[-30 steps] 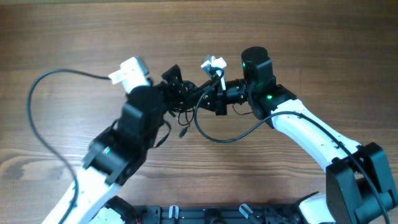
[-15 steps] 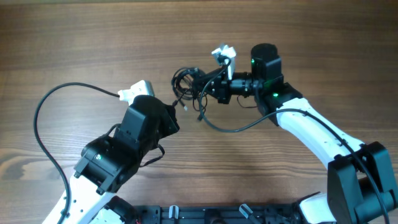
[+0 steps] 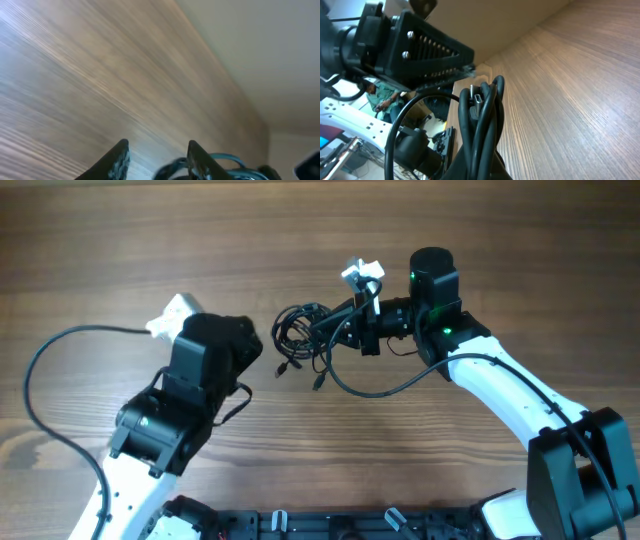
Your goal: Untangle cables
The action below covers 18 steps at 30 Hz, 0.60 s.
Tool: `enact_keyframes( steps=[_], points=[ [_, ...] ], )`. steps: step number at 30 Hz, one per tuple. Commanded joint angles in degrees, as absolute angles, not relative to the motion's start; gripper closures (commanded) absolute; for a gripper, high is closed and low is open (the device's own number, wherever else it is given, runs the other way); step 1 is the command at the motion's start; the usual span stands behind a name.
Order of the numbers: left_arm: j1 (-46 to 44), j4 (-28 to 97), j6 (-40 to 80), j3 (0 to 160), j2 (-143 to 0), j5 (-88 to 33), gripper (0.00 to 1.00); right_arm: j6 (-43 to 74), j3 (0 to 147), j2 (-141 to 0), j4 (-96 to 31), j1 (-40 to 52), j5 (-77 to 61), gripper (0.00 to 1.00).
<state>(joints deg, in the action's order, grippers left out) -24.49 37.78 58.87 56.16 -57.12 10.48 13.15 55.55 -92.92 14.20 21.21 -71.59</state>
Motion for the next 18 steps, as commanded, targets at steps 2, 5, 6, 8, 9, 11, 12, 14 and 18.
enact_keyframes(
  steps=[2,5,6,8,9,11,12,14,18],
  points=[
    [-22.98,35.59,54.22,55.90,-61.80,-5.74,0.60,12.01,56.60,-93.12,14.28,21.37,-73.67,0.96],
    [-22.98,35.53,54.22,55.90,-65.56,-8.12,0.66,12.12,56.60,-93.12,14.09,21.37,-73.67,0.96],
    [-22.98,35.57,54.22,55.90,-66.54,-8.80,0.68,12.12,56.60,-93.12,14.11,21.37,-73.65,0.96],
    [-22.98,36.03,54.22,55.90,-68.84,-10.50,0.80,12.14,56.60,-93.12,14.11,21.37,-73.65,0.96],
    [-22.98,36.64,54.22,55.90,-69.36,-10.50,0.83,12.12,56.60,-93.12,14.11,21.37,-73.63,0.96],
    [-22.98,37.80,54.22,55.90,-69.67,-10.74,0.87,12.12,56.60,-93.12,14.13,21.37,-73.56,0.96],
    [-22.98,38.00,54.22,55.90,-69.67,-11.11,0.87,12.10,56.60,-93.12,14.13,21.34,-73.41,0.96],
    [-22.98,37.98,54.19,55.90,-69.67,-14.02,0.83,12.08,56.60,-93.12,14.13,21.37,-73.38,0.96],
    [-23.03,38.81,54.19,55.90,-69.71,-16.53,0.79,12.12,56.60,-93.12,14.15,21.34,-73.41,0.96]
  ],
)
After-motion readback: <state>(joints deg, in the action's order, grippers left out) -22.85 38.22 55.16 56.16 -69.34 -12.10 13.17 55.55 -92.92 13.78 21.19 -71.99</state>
